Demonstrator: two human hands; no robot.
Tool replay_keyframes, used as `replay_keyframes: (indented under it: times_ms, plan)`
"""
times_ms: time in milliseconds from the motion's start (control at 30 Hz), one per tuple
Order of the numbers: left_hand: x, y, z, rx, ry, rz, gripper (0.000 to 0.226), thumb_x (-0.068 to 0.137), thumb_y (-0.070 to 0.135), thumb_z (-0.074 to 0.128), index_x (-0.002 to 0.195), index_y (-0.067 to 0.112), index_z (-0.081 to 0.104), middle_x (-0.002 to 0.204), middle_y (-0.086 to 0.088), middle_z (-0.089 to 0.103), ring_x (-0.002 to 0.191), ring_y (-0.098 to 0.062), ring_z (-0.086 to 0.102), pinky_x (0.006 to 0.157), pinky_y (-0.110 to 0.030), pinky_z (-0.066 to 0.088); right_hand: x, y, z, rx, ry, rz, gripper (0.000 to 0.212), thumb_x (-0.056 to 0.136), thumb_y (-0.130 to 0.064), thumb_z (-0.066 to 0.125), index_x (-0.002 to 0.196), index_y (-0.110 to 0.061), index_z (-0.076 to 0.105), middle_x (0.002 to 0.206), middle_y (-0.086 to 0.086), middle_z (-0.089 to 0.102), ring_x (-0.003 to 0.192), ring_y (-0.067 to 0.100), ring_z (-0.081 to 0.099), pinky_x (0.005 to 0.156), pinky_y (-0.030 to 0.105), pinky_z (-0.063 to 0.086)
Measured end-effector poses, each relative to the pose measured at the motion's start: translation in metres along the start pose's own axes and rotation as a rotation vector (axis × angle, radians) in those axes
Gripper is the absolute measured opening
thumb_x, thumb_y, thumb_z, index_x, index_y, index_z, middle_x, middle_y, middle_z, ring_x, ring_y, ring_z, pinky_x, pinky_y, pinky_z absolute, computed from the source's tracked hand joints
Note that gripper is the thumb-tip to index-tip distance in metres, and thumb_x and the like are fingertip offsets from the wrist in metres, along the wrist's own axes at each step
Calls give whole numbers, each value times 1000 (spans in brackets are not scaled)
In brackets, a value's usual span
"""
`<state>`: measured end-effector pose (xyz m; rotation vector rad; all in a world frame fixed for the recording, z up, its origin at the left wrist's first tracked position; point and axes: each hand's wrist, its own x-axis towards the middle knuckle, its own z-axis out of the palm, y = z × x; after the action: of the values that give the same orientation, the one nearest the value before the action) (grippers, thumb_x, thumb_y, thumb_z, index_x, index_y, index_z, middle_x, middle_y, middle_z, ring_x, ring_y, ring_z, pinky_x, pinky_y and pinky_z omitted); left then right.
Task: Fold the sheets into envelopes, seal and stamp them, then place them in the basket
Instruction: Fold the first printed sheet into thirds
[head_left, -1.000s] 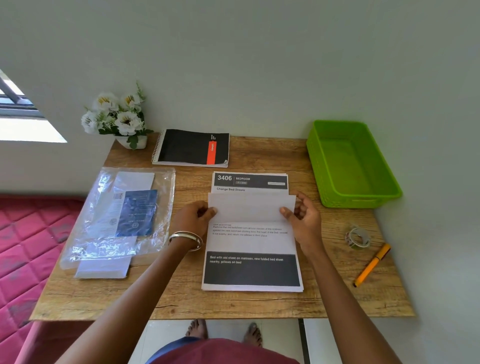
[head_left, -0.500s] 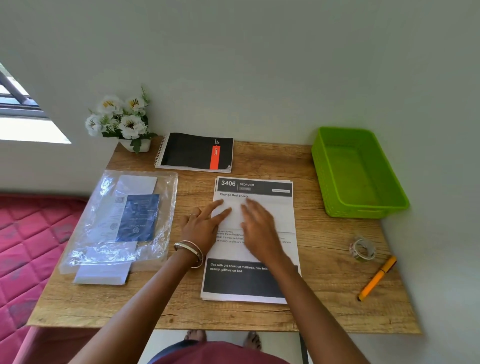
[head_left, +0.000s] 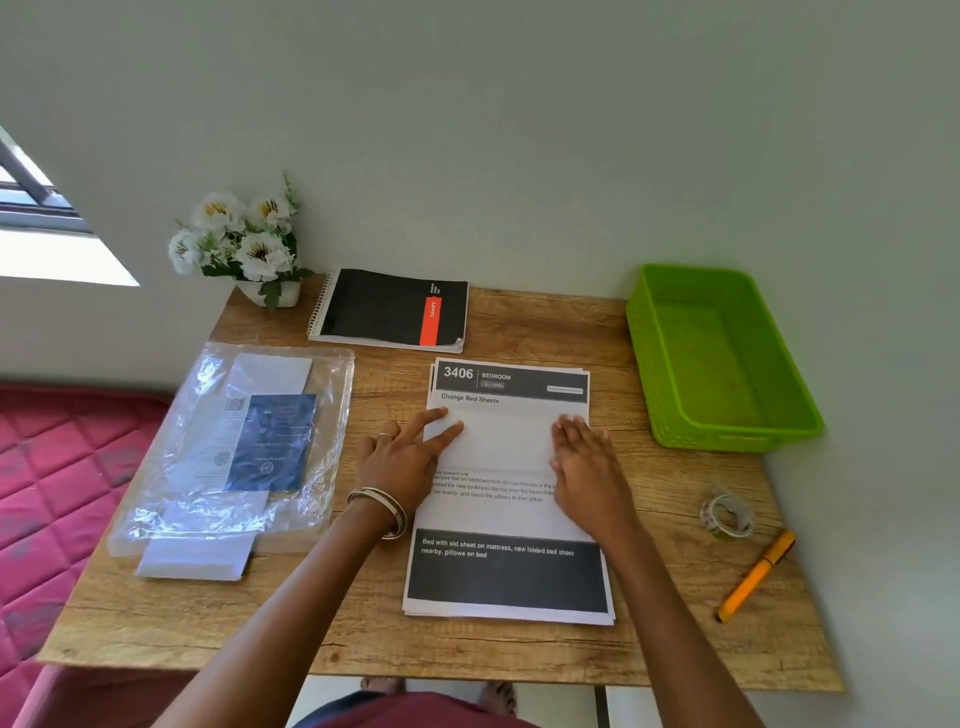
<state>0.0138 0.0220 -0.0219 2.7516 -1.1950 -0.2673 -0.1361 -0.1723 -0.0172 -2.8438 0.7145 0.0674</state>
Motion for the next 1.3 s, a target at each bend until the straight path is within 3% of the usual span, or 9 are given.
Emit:
replay_keyframes:
  times_ms: [133,233,333,467,600,933,1100,1200,1300]
  plan:
    - [9,2,-11,-33,-69,-14,56,96,32,36,146,35,12,151,13,12,122,-27,40,96,-45,38,19,0,-17,124,-22,16,60,95,-21,54,147,-5,27,154,8,31,142,23,21,115,28,16]
    - [15,0,-16,-34,-139,28,62,96,31,38,148,31,5,155,11,6,127,-27,37,101,-50,37,26,7,-28,174,-48,31,67,87,-28,66,143,-11,36,145,10,39,133,25,28,110,30,25]
    - [20,-4,-21,-35,-180,54,66,94,31,45,148,29,7,155,6,13,128,-28,41,103,-52,37,30,12,-32,138,-117,39,67,82,-36,69,140,-18,40,138,7,39,128,25,30,106,35,29]
    - [33,1,-30,14,-177,59,72,87,30,59,146,30,19,145,0,28,129,-29,38,104,-52,34,42,17,-43,119,-217,60,68,74,-43,75,132,-24,43,136,5,38,128,25,27,104,39,25]
    - [48,-1,-40,-93,-261,-6,67,77,31,71,135,32,37,138,-2,39,129,-29,34,108,-55,26,51,15,-50,126,-304,104,63,69,-44,78,121,-26,47,136,4,41,128,25,28,99,41,26]
    - [56,7,-52,-46,-314,-46,65,69,34,78,126,26,48,137,-2,40,131,-29,30,107,-55,23,58,12,-58,43,-365,60,53,67,-44,80,108,-26,53,140,3,36,133,25,22,100,44,23]
    - [54,14,-55,-5,-316,-62,57,73,33,75,123,25,49,130,-1,51,125,-25,39,105,-51,21,53,11,-55,119,-304,65,57,70,-39,79,116,-24,49,129,1,51,125,21,38,96,42,21]
    - [51,17,-55,-58,-323,-111,59,75,29,73,127,27,45,130,-3,51,125,-27,39,105,-50,19,51,12,-54,201,-306,105,72,70,-36,81,129,-25,43,137,2,48,130,24,36,101,44,18]
    - [46,15,-49,-145,-280,-155,59,77,27,72,130,25,47,132,-3,50,126,-28,37,106,-52,23,51,14,-51,211,-299,112,68,69,-38,81,128,-27,49,137,3,47,133,24,32,104,47,15]
